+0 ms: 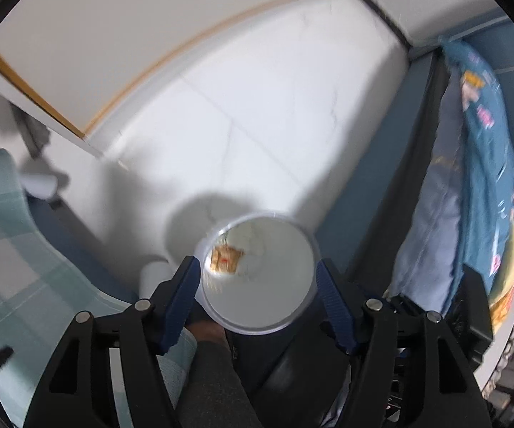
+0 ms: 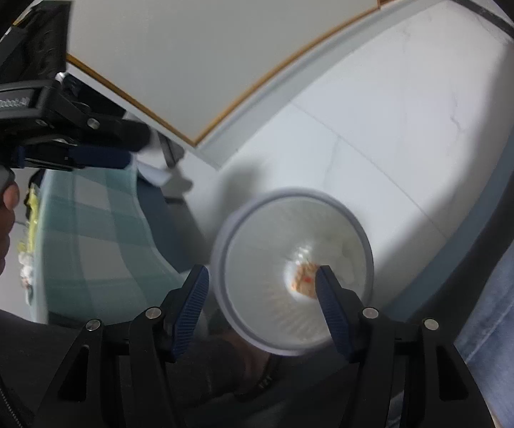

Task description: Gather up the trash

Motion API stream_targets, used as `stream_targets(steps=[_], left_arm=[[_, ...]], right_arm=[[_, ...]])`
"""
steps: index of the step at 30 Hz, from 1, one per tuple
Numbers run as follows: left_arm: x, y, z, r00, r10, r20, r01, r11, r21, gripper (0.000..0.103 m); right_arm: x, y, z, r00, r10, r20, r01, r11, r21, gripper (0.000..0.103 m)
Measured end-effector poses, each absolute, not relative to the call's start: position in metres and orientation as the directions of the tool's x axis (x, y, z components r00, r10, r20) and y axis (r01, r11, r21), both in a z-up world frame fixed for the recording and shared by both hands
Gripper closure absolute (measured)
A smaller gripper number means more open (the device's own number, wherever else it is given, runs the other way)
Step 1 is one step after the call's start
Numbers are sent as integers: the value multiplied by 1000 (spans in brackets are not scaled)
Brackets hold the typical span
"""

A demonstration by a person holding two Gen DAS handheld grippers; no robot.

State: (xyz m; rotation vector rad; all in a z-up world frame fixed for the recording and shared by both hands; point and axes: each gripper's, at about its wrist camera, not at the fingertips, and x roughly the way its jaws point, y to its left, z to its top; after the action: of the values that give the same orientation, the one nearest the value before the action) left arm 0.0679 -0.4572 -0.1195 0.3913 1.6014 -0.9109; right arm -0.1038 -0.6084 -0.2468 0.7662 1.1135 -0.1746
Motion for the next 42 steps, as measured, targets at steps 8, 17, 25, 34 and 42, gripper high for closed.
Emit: stream_targets(steps=[8,17,25,34,42], left_arm=[[81,-396,-34,81,-349,-933,630,744,-224,39],[85,-310,39,373,-377,-848,505,849,-156,38],[79,-232,84,562,-350,-750,402,907,-123,20],[65,-143,111,734,-234,-637,228,969,-93,10],[57,-73,99,801,-135,-583,83,990,-114,3]], right_arm=[[-101,-606,-188,565,152,-811,425,788,444,35],[-79,-576,-82,728,83,-680,273,876,398,27],[-50,-515,0,814,144,-563,80,932,353,17],[-28,-439,57,851,254,-460,-108,941,320,11],[-8,-369,69,843,334,-422,-233,934,272,8]])
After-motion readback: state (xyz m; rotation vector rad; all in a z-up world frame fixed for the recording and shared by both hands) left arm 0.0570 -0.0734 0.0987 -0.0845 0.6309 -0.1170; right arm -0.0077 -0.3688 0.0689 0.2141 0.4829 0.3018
